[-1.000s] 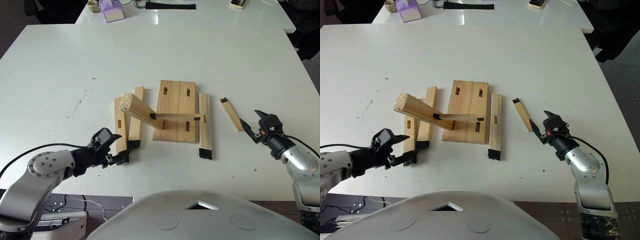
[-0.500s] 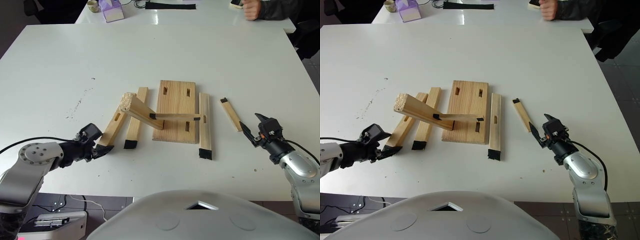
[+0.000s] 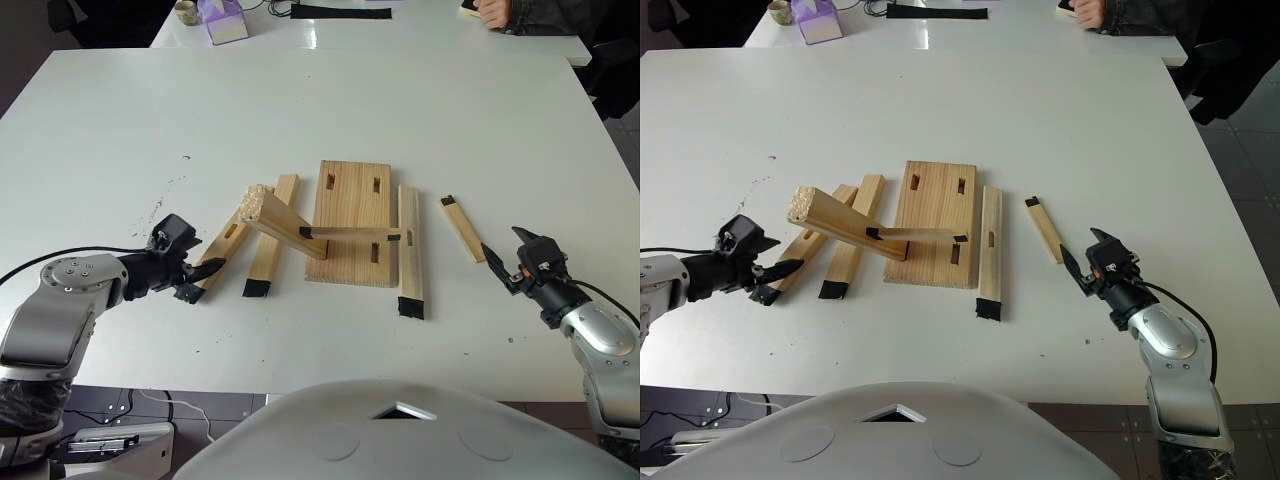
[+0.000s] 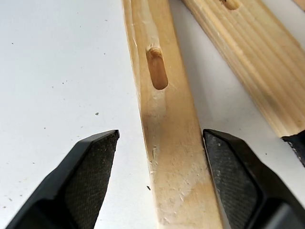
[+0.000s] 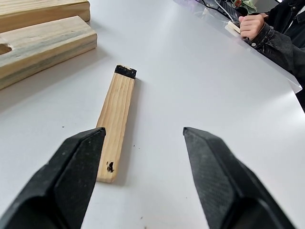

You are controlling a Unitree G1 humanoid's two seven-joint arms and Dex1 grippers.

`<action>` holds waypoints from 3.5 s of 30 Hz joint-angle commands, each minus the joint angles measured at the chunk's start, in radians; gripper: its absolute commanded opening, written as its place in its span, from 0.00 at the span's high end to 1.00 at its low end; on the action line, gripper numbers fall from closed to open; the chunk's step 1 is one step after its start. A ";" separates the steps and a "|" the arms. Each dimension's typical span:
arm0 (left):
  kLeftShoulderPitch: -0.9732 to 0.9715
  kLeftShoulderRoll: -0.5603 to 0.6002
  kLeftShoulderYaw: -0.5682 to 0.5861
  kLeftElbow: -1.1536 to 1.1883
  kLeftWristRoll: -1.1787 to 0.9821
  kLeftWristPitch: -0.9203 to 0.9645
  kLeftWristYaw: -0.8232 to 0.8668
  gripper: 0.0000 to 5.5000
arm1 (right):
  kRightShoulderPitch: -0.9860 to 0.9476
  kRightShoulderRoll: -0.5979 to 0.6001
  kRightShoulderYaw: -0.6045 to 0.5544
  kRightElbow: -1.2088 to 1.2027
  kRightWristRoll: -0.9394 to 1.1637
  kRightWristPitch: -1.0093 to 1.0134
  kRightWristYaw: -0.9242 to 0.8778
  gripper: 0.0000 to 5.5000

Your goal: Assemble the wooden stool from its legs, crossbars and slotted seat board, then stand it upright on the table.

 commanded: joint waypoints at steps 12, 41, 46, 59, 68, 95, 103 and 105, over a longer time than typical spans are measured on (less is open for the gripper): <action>0.100 -0.101 -0.040 0.072 0.014 -0.066 0.045 0.60 | -0.091 -0.052 0.020 0.064 -0.016 -0.001 0.036 0.45; -0.721 -0.185 0.284 -0.128 -1.281 0.052 0.153 0.64 | -1.034 -0.188 -0.159 0.024 1.163 0.612 0.175 0.40; -0.746 -0.173 0.172 -0.162 -1.307 0.065 0.132 0.64 | -1.150 -0.180 -0.052 0.021 1.340 0.729 0.213 0.33; -0.665 -0.157 0.076 -0.143 -1.041 0.011 -0.021 0.64 | -1.190 -0.199 -0.004 0.009 1.399 0.775 0.263 0.33; -0.637 -0.160 0.060 -0.157 -0.964 -0.006 -0.098 0.64 | -1.222 -0.193 -0.004 0.014 1.423 0.766 0.240 0.33; -0.743 -0.235 0.030 -0.056 -0.855 -0.030 -0.011 0.54 | -1.194 -0.229 0.041 -0.015 1.243 0.709 0.351 0.62; -0.881 -0.324 0.092 0.080 -0.922 -0.052 0.159 0.32 | -1.213 -0.292 0.048 0.017 1.023 0.591 0.409 0.63; -0.902 -0.327 0.113 0.124 -0.935 -0.047 0.175 0.32 | -1.186 -0.328 0.059 0.035 0.923 0.538 0.444 0.63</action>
